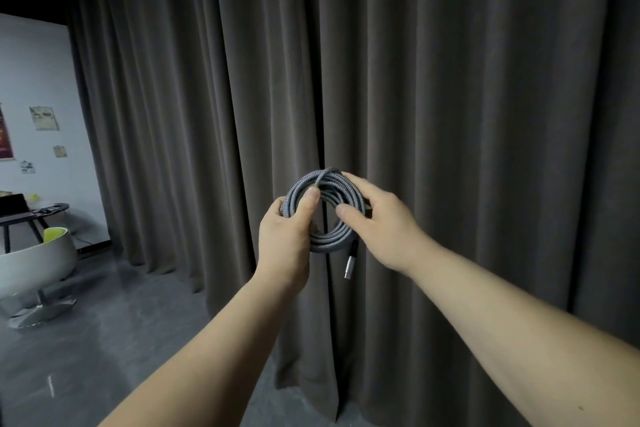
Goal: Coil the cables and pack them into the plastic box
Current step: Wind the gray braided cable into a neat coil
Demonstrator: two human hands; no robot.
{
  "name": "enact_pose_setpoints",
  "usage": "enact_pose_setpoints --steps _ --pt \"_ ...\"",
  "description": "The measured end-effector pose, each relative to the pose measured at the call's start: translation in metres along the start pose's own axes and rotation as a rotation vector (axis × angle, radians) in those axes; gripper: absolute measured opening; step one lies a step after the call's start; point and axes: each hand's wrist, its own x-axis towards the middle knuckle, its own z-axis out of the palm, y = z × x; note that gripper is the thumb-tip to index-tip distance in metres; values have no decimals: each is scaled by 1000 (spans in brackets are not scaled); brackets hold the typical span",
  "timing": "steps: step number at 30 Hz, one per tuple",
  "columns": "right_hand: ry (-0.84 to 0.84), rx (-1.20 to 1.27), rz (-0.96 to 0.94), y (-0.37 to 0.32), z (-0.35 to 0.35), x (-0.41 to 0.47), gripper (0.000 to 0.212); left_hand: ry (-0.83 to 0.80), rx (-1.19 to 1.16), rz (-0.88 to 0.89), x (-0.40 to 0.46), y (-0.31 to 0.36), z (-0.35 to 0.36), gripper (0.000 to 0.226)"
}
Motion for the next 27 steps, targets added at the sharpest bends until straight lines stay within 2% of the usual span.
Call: enact_pose_setpoints --steps 5,8,12,13,15,18,21,24,27 --pt "-31 -11 -43 3 -11 4 44 -198 66 -78 1 3 -6 22" --pt "-127 -118 -78 3 -18 6 44 -350 179 -250 6 17 -12 16" --pt "-305 -333 -140 -7 -27 12 46 -482 350 -420 10 38 -13 44" --pt "-360 -406 -156 -10 -28 14 42 -479 391 -415 10 39 -11 48" --pt "-391 -482 -206 -14 -28 16 32 -429 418 -337 7 39 -6 42" --pt "-219 -318 -190 -12 -22 14 40 -275 276 -201 1 34 -1 35" --pt "-5 -172 -124 -8 -15 9 44 -114 86 -195 -2 33 3 36" --pt "28 -258 -69 -4 -13 2 47 -22 -45 -205 -4 29 4 33" --pt "10 -272 7 -7 -13 -1 44 1 -87 -227 -6 27 3 33"
